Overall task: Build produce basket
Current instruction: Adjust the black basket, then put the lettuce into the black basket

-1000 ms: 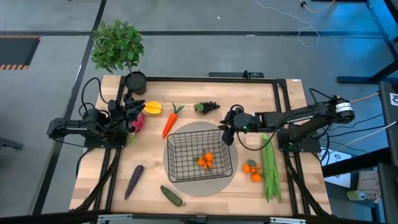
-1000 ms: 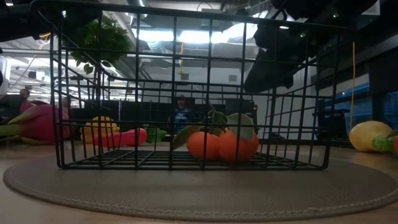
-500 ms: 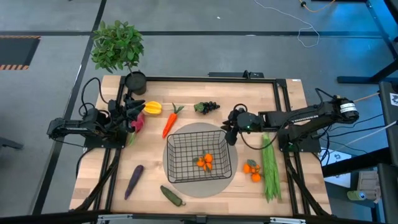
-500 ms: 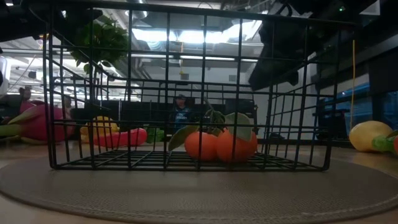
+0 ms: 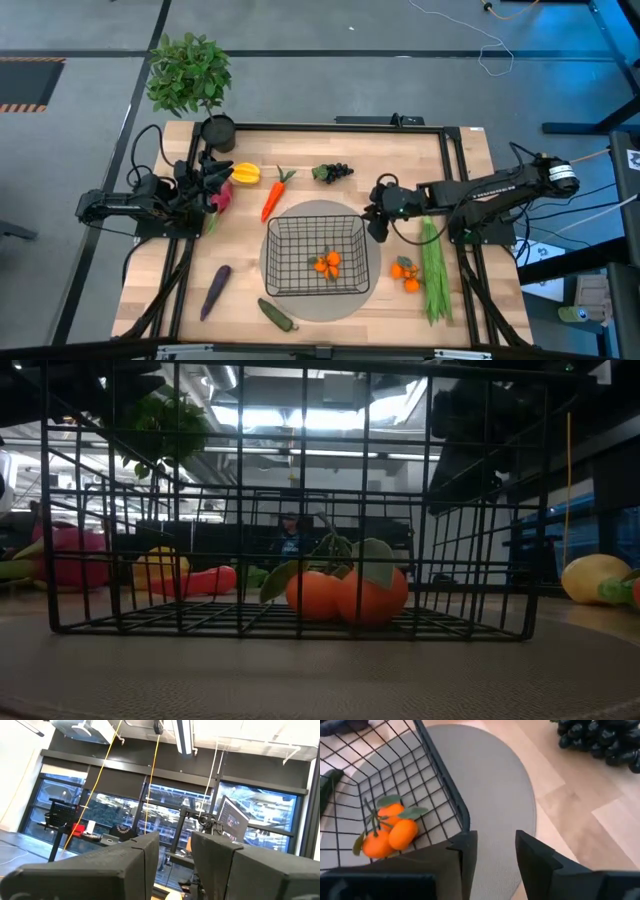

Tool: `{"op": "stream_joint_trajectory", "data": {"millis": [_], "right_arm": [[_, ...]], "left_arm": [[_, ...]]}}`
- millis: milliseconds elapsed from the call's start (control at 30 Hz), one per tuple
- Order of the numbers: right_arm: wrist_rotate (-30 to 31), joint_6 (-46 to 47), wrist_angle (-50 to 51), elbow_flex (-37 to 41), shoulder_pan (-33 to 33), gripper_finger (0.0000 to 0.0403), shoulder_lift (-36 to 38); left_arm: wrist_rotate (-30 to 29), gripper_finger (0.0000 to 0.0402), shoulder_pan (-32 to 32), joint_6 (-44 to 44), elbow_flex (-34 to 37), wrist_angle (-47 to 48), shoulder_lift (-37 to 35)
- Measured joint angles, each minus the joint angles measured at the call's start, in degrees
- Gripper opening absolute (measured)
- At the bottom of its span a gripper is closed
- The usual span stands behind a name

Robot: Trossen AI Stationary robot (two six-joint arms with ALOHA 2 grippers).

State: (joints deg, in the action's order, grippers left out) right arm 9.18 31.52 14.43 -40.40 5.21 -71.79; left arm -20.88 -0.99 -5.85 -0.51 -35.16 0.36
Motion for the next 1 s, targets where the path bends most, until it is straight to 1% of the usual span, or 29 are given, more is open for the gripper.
{"op": "stream_joint_trajectory", "data": {"millis": [67,200,333,400,467,533,633,733,833,1000], "right_arm": [[2.12,1.02,0.82,0.00,0.05,0.0123,0.00],[9.02,1.42,1.40,0.00,-0.29,0.0123,0.37],[14.48,1.50,3.06,-0.20,-1.02,0.0123,3.37],[15.89,4.91,11.33,-2.01,-1.54,0.0122,5.79],[16.85,13.19,23.70,-5.20,-1.74,0.0118,7.83],[17.13,23.90,36.95,-8.35,-1.71,0.0113,9.13],[14.76,38.34,52.28,-11.55,-1.43,0.0106,9.75],[10.42,46.43,60.84,-12.03,-1.16,0.0104,9.69],[6.27,49.40,62.11,-9.95,-1.16,0.0104,9.57],[-5.54,49.28,54.67,-3.43,-1.14,0.0104,9.14]], "left_arm": [[0.00,0.0105,0.00,0.00,0.00,0.01,0.00],[0.00,0.0105,0.00,0.00,-0.04,0.01,0.00],[0.00,0.0105,0.01,0.00,-0.04,0.03,0.00],[0.00,0.0105,0.01,0.00,-0.04,0.03,0.00],[0.00,0.0105,0.02,0.00,-0.04,0.03,0.00],[0.00,0.0105,0.00,0.00,-0.04,0.03,0.00],[0.00,0.0105,0.02,0.00,-0.04,0.03,0.00],[0.00,0.0105,0.01,0.00,-0.04,0.01,0.00],[0.00,0.0105,0.02,-0.02,-0.04,0.03,0.00],[0.01,0.0105,0.00,-0.01,-0.04,0.01,0.00]]}}
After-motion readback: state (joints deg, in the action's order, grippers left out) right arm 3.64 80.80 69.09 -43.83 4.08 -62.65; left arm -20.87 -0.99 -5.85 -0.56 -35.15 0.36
